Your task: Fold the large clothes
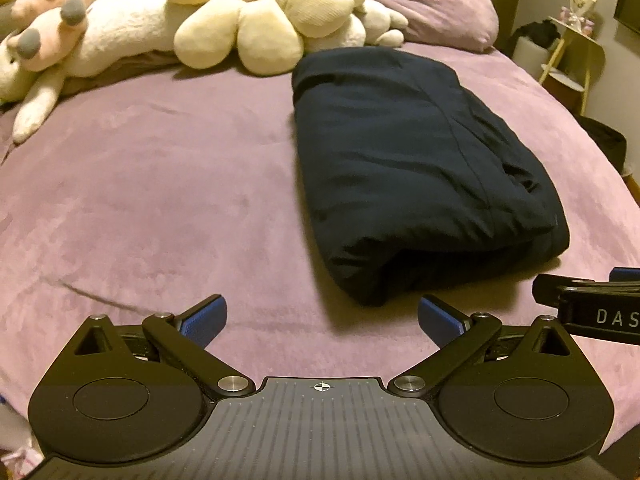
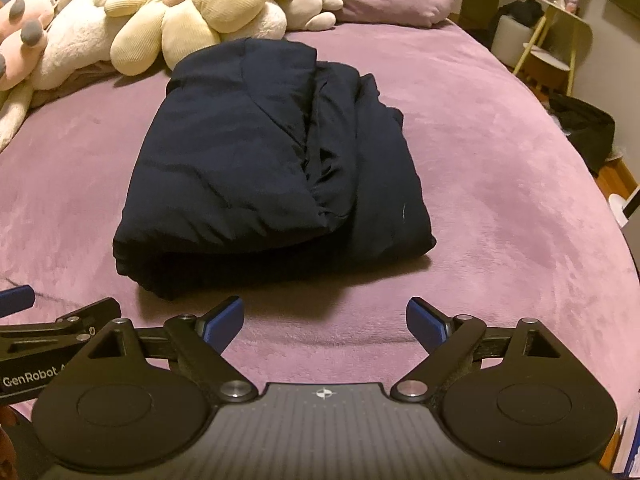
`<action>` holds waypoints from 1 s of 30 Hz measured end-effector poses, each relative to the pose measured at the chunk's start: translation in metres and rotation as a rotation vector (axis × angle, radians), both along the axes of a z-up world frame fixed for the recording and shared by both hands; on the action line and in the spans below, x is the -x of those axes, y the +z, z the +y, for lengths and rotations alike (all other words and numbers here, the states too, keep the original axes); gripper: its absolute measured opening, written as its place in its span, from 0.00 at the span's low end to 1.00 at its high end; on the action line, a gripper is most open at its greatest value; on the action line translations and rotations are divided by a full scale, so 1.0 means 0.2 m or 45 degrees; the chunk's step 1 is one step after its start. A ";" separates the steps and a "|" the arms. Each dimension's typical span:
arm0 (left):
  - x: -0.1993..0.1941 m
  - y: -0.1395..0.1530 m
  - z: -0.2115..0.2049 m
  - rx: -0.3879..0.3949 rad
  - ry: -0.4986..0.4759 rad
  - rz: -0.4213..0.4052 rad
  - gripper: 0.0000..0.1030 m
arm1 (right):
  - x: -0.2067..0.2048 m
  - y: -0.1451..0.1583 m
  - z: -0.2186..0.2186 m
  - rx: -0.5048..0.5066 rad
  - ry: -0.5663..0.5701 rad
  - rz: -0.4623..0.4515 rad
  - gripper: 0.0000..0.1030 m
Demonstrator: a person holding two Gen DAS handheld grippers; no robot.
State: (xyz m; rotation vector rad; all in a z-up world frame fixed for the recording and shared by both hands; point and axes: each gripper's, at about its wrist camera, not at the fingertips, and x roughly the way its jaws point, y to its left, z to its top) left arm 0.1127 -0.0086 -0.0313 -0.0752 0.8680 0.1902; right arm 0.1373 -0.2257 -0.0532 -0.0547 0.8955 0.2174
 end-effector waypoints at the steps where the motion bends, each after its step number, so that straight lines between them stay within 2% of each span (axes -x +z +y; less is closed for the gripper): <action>1: 0.00 0.00 0.00 -0.005 -0.003 -0.003 1.00 | 0.00 0.01 0.00 0.001 -0.001 -0.007 0.87; 30: -0.01 0.01 -0.02 -0.012 -0.006 0.026 1.00 | -0.01 0.02 0.00 0.005 -0.024 0.008 0.88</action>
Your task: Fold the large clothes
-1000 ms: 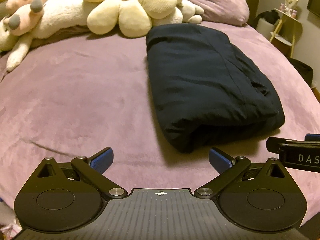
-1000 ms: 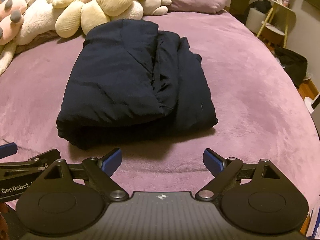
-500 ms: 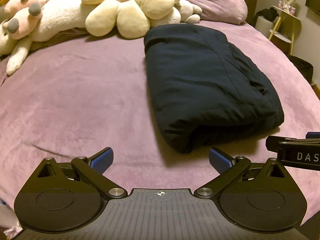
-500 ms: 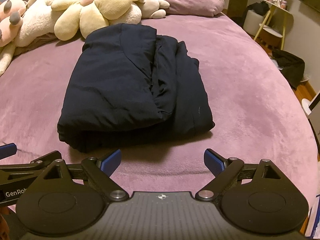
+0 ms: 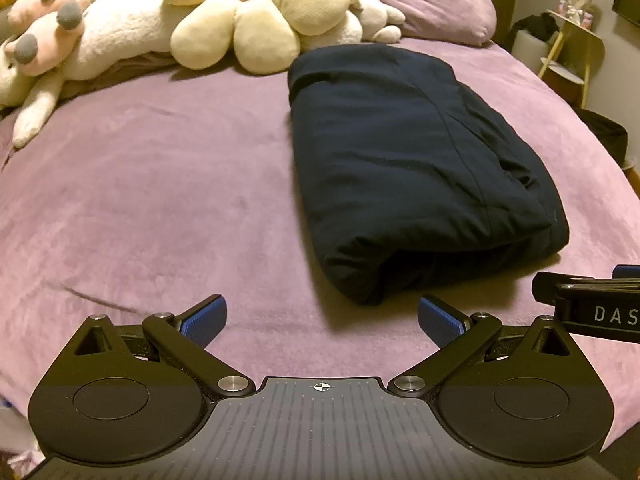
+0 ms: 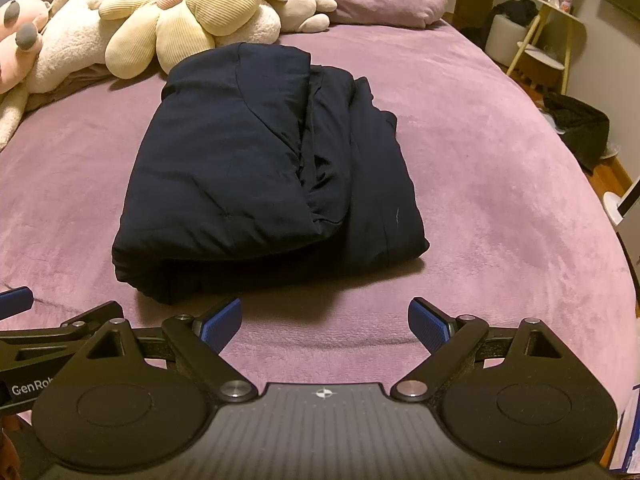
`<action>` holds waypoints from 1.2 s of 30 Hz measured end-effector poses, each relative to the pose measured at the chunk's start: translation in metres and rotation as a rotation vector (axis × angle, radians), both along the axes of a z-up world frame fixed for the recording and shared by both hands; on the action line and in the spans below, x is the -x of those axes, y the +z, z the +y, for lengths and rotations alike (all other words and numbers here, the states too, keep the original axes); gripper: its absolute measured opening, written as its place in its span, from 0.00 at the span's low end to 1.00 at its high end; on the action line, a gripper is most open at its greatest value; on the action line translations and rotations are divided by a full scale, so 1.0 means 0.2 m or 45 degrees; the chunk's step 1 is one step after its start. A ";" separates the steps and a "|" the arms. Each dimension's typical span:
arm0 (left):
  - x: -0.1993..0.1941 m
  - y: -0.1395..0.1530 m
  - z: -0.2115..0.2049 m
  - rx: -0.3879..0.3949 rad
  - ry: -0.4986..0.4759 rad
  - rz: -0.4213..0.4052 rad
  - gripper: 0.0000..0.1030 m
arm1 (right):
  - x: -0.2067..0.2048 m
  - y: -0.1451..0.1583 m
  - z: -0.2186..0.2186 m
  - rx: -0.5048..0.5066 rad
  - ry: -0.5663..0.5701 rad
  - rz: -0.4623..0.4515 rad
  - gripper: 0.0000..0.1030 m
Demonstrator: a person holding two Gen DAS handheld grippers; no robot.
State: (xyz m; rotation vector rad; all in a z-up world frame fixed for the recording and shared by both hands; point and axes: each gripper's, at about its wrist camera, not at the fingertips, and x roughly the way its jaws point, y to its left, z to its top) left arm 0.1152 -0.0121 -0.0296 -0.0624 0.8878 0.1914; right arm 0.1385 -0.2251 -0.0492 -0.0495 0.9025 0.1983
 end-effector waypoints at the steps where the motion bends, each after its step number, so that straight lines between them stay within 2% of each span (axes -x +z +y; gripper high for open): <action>1: 0.00 0.00 0.00 0.000 0.001 0.002 1.00 | 0.00 0.00 0.00 0.001 0.000 0.000 0.88; 18: -0.01 -0.01 -0.02 -0.011 -0.009 0.008 1.00 | 0.00 -0.02 -0.01 0.001 0.002 0.013 0.89; 36: -0.02 -0.03 -0.02 0.030 -0.013 0.036 1.00 | 0.00 -0.02 -0.01 0.004 0.003 0.014 0.89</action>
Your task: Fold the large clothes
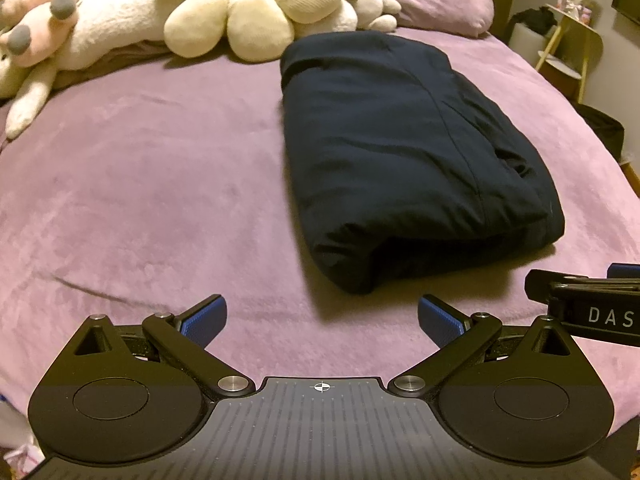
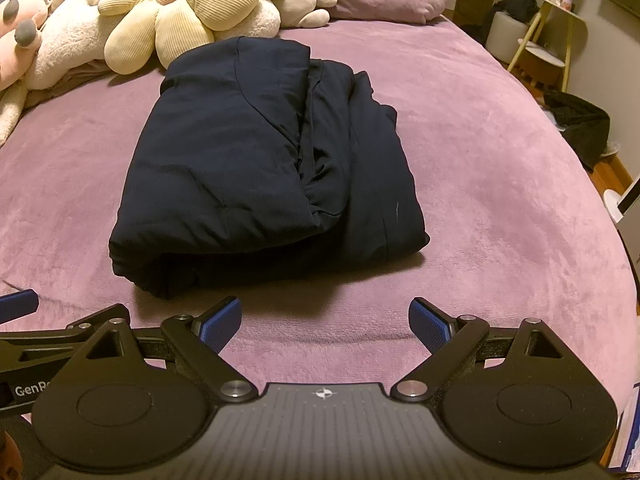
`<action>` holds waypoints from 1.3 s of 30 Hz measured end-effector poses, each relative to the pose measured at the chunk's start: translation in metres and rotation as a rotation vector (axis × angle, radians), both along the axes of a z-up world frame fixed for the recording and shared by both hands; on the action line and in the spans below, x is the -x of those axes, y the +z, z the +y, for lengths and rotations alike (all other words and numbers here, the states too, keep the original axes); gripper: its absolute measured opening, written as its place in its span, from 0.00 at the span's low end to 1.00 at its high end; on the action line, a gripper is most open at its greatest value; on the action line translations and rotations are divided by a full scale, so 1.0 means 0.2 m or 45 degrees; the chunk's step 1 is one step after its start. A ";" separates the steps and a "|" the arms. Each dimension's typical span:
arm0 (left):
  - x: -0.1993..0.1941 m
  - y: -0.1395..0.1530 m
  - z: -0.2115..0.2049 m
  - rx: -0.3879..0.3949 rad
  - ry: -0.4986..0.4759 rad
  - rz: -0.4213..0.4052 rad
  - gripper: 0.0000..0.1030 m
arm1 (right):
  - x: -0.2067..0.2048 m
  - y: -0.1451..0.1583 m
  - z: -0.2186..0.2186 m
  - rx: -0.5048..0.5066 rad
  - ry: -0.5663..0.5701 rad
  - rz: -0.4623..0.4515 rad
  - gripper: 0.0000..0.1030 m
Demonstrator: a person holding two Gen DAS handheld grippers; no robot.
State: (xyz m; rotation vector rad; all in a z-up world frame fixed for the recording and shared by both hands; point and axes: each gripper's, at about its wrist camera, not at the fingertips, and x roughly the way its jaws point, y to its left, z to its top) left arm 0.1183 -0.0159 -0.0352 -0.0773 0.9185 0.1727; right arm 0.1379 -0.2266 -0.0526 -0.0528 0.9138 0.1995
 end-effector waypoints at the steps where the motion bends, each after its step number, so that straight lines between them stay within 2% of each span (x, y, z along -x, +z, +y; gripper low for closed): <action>1: 0.00 0.00 0.00 0.002 -0.002 0.001 1.00 | 0.00 0.00 0.00 0.001 -0.002 0.000 0.89; 39: 0.00 -0.04 0.00 0.040 0.009 0.025 1.00 | 0.01 -0.03 -0.02 0.007 -0.005 0.003 0.89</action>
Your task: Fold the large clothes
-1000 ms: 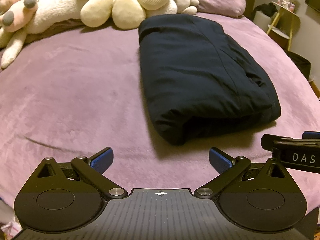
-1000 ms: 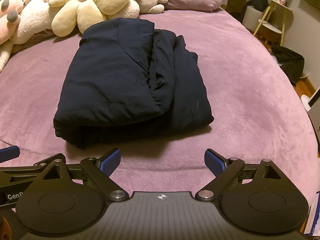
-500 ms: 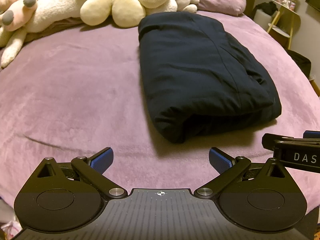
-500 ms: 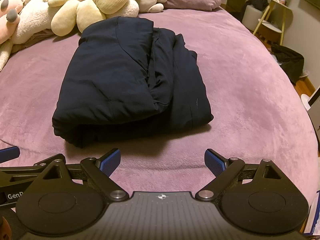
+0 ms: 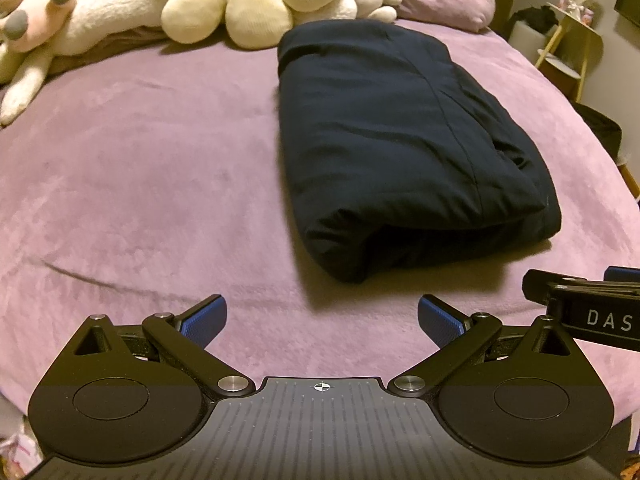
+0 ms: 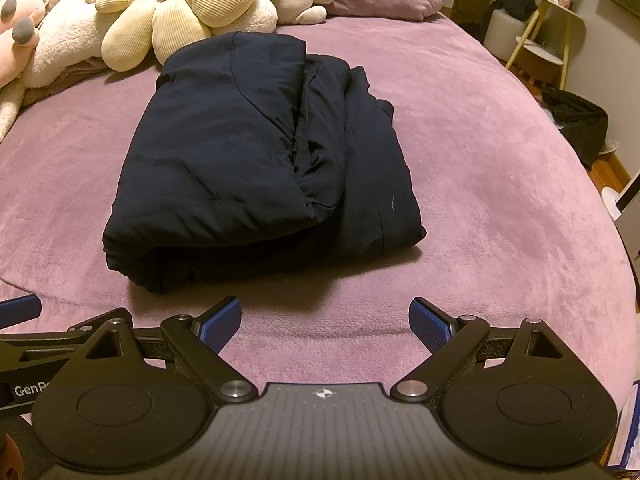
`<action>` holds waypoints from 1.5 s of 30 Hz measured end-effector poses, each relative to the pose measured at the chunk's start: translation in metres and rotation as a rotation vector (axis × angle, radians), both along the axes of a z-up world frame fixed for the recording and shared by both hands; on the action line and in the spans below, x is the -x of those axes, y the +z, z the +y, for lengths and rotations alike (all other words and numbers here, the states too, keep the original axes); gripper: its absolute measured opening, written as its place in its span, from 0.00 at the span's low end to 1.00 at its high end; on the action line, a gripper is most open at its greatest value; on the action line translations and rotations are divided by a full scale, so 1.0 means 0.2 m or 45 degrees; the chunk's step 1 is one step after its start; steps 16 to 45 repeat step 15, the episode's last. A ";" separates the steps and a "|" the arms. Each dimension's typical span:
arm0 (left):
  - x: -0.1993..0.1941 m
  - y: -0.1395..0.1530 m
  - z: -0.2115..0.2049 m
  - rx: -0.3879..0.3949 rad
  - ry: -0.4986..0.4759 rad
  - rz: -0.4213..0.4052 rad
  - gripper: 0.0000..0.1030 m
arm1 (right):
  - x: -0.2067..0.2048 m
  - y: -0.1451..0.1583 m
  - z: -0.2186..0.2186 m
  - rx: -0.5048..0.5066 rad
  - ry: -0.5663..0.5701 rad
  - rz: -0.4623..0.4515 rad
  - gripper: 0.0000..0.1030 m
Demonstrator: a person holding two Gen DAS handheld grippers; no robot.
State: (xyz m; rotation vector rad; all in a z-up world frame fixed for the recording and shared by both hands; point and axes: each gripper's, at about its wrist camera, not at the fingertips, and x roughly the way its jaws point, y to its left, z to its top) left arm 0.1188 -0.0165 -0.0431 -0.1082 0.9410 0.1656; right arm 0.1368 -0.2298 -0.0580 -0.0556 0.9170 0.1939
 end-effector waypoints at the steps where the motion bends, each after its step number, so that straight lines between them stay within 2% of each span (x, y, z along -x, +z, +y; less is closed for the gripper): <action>1: 0.01 0.00 0.00 -0.005 -0.005 -0.010 1.00 | 0.00 0.00 0.00 0.000 -0.001 0.000 0.89; 7: 0.01 0.01 -0.01 -0.032 -0.034 -0.020 1.00 | 0.00 0.00 0.00 0.002 0.000 -0.001 0.89; 45: -0.01 0.01 0.00 -0.037 -0.028 -0.004 1.00 | 0.00 -0.01 -0.01 0.007 -0.003 0.001 0.89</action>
